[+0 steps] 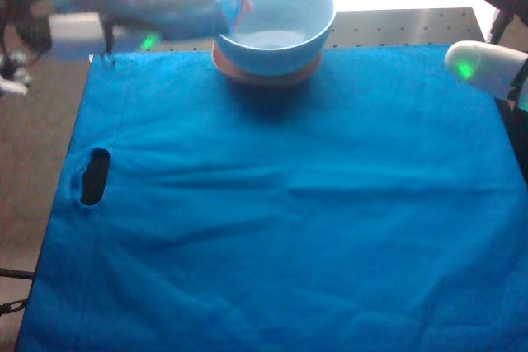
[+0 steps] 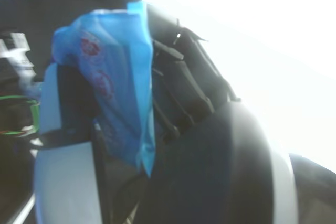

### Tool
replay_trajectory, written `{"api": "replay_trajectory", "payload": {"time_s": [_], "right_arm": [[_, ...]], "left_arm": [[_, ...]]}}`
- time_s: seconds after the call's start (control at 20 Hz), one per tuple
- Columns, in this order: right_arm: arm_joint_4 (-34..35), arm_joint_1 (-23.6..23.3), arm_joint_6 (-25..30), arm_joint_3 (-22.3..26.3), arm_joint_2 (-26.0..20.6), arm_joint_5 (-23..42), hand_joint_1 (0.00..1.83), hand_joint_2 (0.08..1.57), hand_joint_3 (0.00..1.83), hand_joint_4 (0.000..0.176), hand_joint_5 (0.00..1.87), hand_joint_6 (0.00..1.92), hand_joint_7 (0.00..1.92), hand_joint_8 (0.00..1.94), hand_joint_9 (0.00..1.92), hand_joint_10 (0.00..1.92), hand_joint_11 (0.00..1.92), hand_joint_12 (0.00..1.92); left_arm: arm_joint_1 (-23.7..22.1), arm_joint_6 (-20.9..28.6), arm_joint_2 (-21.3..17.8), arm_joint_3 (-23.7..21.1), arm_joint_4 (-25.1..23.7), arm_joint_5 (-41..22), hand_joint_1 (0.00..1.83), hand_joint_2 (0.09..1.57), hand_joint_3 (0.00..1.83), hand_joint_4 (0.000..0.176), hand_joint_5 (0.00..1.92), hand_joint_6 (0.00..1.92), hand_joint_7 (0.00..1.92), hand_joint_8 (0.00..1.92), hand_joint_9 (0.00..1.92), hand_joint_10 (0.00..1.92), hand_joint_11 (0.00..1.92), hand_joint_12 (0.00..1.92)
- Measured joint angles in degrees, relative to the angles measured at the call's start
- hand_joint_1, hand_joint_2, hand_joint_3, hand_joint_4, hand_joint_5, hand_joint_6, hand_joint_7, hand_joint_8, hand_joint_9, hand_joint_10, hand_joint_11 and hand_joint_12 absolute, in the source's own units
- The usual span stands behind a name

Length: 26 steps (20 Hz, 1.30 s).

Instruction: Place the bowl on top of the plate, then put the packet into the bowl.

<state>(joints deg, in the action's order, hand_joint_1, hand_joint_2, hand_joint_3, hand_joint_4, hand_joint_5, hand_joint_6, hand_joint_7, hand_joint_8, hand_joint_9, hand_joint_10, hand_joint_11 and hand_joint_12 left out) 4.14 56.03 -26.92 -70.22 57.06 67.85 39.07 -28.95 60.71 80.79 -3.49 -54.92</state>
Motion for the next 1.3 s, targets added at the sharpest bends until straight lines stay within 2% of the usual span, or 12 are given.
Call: {"api": "replay_trajectory", "payload": {"time_s": [0.15,0.2,0.35,0.5,0.55,0.6,0.65,0.7,0.85,1.1,1.25,1.3], "right_arm": [[0.2,0.0,0.0,0.0,0.2,0.0,0.10,1.32,0.01,0.141,0.00,0.00,0.00,0.00,0.00,0.00,0.00,0.00],[0.4,0.0,0.0,0.0,0.4,0.0,0.11,1.33,0.01,0.128,0.00,0.00,0.00,0.00,0.00,0.00,0.00,0.00],[-0.3,0.0,0.0,-0.7,1.4,0.0,0.11,1.31,0.00,0.139,0.00,0.00,0.00,0.00,0.00,0.00,0.00,0.00],[0.8,0.0,0.0,-1.4,1.7,0.0,0.13,1.30,0.00,0.136,0.00,0.00,0.00,0.00,0.00,0.00,0.00,0.00],[0.8,0.0,0.0,-1.4,1.7,0.0,0.15,1.31,0.00,0.123,0.00,0.00,0.00,0.00,0.00,0.00,0.00,0.00],[0.6,0.0,0.0,-1.4,1.8,0.0,0.16,1.31,0.00,0.106,0.00,0.00,0.00,0.00,0.00,0.00,0.00,0.00],[0.3,0.0,0.0,-1.4,1.9,0.0,0.16,1.32,0.00,0.103,0.00,0.00,0.00,0.00,0.00,0.00,0.00,0.00],[0.2,0.0,0.0,-1.4,2.0,-0.1,0.14,1.34,0.01,0.082,0.00,0.00,0.00,0.00,0.00,0.00,0.00,0.00],[0.2,0.0,0.0,-1.4,2.2,0.0,0.14,1.35,0.01,0.092,0.00,0.00,0.00,0.00,0.00,0.00,0.00,0.00],[0.4,0.0,0.0,-1.4,2.2,0.0,0.17,1.35,0.00,0.085,0.00,0.00,0.00,0.00,0.00,0.00,0.00,0.00],[0.3,0.0,0.0,-1.4,2.2,0.0,0.17,1.35,0.00,0.100,0.00,0.00,0.00,0.00,0.00,0.00,0.00,0.00],[0.3,0.0,0.0,-1.4,2.2,0.0,0.17,1.34,0.00,0.102,0.00,0.00,0.00,0.00,0.00,0.00,0.00,0.00]], "left_arm": [[-5.7,0.0,4.3,4.8,-2.2,5.6,1.39,1.04,0.00,0.000,1.02,0.92,1.20,0.46,1.09,0.93,0.92,0.94],[-8.1,0.0,6.3,6.7,-3.9,8.9,1.39,1.05,0.00,0.000,1.00,0.95,1.19,0.49,1.11,0.90,0.97,0.85],[-13.6,0.0,12.1,11.9,-7.6,17.5,1.38,1.07,0.00,0.000,0.99,0.96,1.09,0.69,1.03,1.01,0.97,0.80],[-14.6,0.0,15.7,15.9,-8.7,24.7,1.38,1.08,0.00,0.000,0.98,0.99,1.07,0.71,1.01,1.05,0.81,1.00],[-14.7,0.0,16.3,16.7,-8.7,26.4,1.26,1.09,0.00,0.000,0.96,0.99,1.10,0.80,1.01,0.61,0.75,1.06],[-14.7,0.0,16.3,17.0,-8.6,27.1,1.12,1.03,0.00,0.000,0.86,0.37,0.97,0.33,0.96,0.33,0.66,1.01],[-14.8,0.0,16.6,17.4,-8.5,27.8,1.04,0.98,0.00,0.000,0.82,0.11,0.90,0.10,0.88,0.15,0.57,0.92],[-14.8,0.0,17.0,18.0,-8.3,28.2,0.93,0.94,0.00,0.024,0.70,0.02,0.71,0.02,0.69,0.04,0.35,0.82],[-15.2,0.1,18.1,18.7,-8.1,29.0,0.82,0.89,0.00,0.112,0.45,0.00,0.37,0.00,0.37,0.00,0.10,0.80],[-15.5,0.2,18.5,18.8,-8.2,29.0,0.81,0.89,0.00,0.115,0.35,0.00,0.27,0.00,0.27,0.00,0.00,0.69],[-15.5,0.2,18.0,18.2,-8.3,29.0,0.75,0.89,0.00,0.128,0.35,0.00,0.29,0.00,0.30,0.00,0.00,0.78],[-15.4,0.2,17.4,17.6,-8.2,28.6,0.69,0.88,0.00,0.163,0.31,0.00,0.26,0.00,0.27,0.00,0.00,0.70]]}}
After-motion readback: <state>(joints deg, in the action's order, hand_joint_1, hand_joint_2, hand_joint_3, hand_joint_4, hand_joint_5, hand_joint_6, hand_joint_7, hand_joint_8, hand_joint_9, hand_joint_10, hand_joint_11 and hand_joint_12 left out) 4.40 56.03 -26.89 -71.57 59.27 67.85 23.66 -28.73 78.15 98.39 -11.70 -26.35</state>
